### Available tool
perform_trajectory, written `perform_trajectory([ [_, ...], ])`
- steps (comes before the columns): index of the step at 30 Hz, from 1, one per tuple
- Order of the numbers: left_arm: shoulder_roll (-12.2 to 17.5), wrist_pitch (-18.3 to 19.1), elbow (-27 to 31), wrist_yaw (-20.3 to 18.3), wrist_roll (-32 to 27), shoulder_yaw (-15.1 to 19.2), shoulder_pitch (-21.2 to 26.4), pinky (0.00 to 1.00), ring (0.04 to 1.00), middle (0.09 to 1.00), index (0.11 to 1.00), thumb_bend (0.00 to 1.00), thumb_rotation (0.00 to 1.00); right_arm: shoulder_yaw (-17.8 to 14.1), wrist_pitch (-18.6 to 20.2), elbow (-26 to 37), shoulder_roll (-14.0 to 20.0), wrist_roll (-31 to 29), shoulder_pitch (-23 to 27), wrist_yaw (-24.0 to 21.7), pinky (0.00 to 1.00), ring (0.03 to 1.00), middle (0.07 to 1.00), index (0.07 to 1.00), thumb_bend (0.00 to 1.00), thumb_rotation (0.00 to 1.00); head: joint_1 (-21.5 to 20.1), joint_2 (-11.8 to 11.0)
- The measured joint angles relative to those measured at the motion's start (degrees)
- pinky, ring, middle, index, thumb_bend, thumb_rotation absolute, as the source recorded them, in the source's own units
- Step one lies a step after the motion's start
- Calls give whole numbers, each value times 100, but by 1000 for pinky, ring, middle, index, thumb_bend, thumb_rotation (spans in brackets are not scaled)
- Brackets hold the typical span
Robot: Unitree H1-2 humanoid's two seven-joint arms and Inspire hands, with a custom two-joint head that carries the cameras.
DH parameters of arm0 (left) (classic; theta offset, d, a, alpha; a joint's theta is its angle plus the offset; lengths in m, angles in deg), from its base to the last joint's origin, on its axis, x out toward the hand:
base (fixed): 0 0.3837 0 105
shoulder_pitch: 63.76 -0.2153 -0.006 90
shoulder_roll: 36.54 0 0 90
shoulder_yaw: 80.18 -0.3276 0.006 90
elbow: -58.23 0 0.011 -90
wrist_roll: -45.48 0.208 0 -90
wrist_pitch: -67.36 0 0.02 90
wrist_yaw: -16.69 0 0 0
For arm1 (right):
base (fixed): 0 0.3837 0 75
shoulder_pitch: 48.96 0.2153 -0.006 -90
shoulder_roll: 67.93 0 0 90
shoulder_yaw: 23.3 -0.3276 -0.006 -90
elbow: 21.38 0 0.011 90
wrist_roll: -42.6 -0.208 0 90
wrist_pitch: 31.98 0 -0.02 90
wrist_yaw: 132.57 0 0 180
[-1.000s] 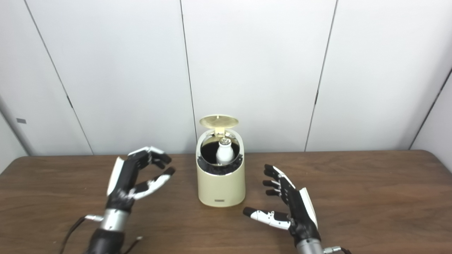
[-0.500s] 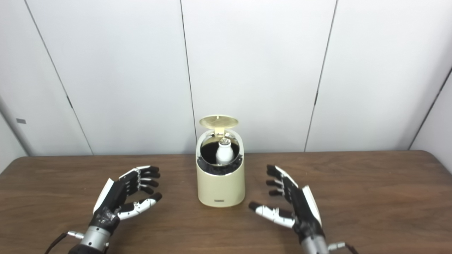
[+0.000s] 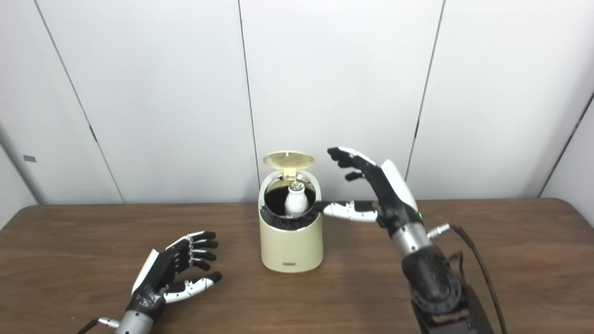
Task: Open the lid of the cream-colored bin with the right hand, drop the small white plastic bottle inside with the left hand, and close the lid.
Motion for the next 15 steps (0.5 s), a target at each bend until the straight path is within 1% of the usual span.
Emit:
perform_trajectory([
  [2,-32,-4,-2,4,50,29,1,593,664,753,782,641,0,81,148,57,93,128,181,-161,684,805,836,822,628,470,9,0],
  [4,-64,-7,-3,3,110,43,6,593,666,757,785,636,0,205,247,120,202,241,365,-357,708,827,850,837,616,481,35,9],
  [8,-142,-20,-12,2,115,106,16,588,667,759,789,633,0,425,264,115,371,339,723,-693,755,869,878,845,609,482,53,9],
  [10,-160,-33,-19,2,119,136,18,585,669,758,788,637,0,523,268,96,418,372,913,-874,759,880,888,848,620,497,62,17],
  [12,-184,-35,-30,-1,121,164,26,584,671,758,790,634,0,609,268,68,423,447,1070,-998,751,880,886,850,639,538,79,9],
  [15,-204,-45,-38,-30,119,178,39,584,670,758,794,635,0,732,271,11,419,559,1201,-1128,750,884,888,855,660,562,88,26],
])
